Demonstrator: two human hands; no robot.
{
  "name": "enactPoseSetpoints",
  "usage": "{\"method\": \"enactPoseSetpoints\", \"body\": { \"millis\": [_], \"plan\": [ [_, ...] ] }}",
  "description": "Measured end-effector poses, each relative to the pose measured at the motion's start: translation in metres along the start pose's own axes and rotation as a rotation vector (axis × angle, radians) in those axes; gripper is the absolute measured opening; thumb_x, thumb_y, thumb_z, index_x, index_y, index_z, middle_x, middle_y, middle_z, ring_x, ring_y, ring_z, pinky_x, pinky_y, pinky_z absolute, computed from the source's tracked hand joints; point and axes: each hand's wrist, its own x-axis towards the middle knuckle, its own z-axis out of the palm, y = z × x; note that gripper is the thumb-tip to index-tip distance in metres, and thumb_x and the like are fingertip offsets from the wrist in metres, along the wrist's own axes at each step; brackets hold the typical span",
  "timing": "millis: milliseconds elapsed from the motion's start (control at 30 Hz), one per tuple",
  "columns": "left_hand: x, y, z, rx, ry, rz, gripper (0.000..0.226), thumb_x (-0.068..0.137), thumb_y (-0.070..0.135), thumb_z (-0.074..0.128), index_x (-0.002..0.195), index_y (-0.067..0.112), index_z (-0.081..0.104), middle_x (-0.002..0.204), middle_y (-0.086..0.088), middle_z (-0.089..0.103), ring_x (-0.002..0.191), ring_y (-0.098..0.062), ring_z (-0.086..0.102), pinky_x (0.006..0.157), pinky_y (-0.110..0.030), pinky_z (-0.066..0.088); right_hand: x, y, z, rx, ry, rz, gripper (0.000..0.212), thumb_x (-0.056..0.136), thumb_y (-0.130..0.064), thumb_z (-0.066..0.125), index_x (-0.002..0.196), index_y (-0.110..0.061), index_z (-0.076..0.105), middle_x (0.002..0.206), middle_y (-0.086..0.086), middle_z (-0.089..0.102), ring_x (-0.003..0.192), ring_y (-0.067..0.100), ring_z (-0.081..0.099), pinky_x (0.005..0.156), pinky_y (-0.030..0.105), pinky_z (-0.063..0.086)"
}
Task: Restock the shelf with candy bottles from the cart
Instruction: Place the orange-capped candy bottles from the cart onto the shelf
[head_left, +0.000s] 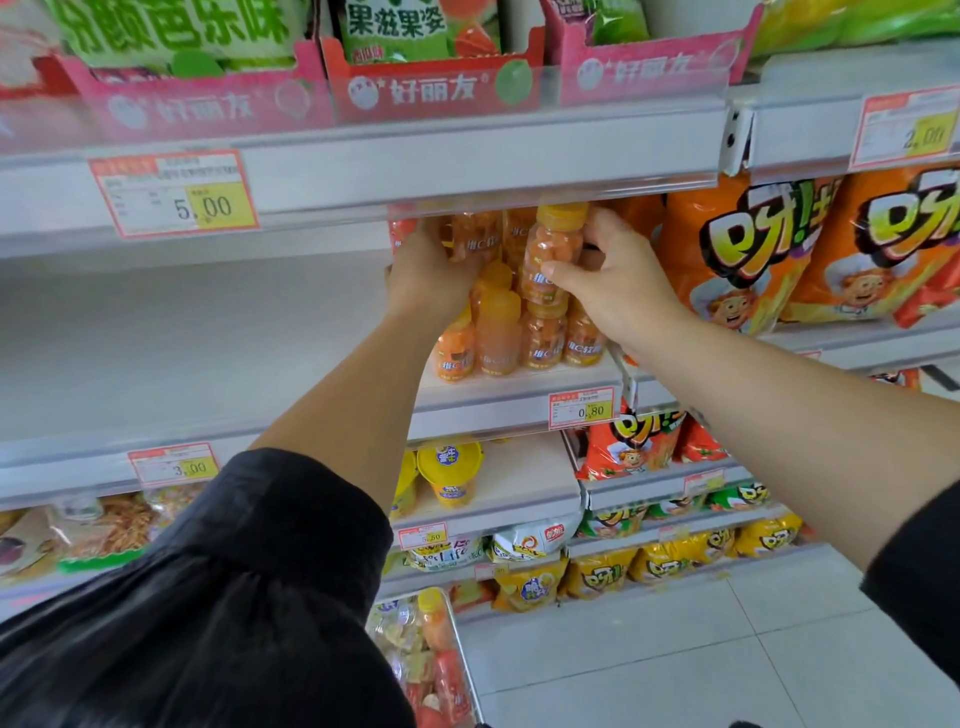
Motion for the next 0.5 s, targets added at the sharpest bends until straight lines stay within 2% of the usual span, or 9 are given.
{"method": "enactPoseSetpoints", "body": {
  "millis": [100,200,367,500],
  "plan": [
    [0.01,0.002,0.001,0.015,0.02,0.001,0.041,0.08,0.047,0.068,0.115,0.027,0.06,0.105,0.008,0.067,0.103,-0.023,0.063,0.097,-0.048,0.047,0.001,0.002,0.0,-0.027,-0.01,-0.008,0.041,0.085,-0.014,0.073,0.124,-0.018,0.058,0.117,-0.006,0.068,0.11,0.011,0.064,0.102,0.043,0.049],
    [0.019,0.004,0.003,0.106,0.011,0.0,0.041,0.084,0.048,0.066,0.12,0.029,0.061,0.116,0.006,0.069,0.108,-0.025,0.062,0.1,-0.048,0.044,0.001,0.003,-0.002,-0.042,-0.006,-0.013,0.04,0.085,-0.012,0.073,0.122,-0.015,0.058,0.116,-0.004,0.068,0.108,0.012,0.064,0.101,0.042,0.05],
    [0.025,0.003,0.009,0.163,-0.009,-0.018,0.044,0.086,0.05,0.064,0.125,0.03,0.058,0.121,0.005,0.067,0.114,-0.025,0.06,0.103,-0.046,0.04,0.0,0.002,-0.003,-0.05,-0.018,-0.018,0.039,0.087,-0.013,0.072,0.123,-0.016,0.057,0.116,-0.006,0.067,0.108,0.01,0.063,0.101,0.038,0.049],
    [0.028,0.0,0.009,0.221,-0.012,-0.005,0.044,0.087,0.051,0.064,0.125,0.031,0.056,0.125,0.007,0.065,0.119,-0.023,0.057,0.097,-0.04,0.034,0.0,0.003,-0.003,-0.048,-0.024,-0.015,0.043,0.087,-0.015,0.072,0.127,-0.02,0.056,0.119,-0.007,0.067,0.112,0.01,0.062,0.103,0.04,0.049]
  ]
}}
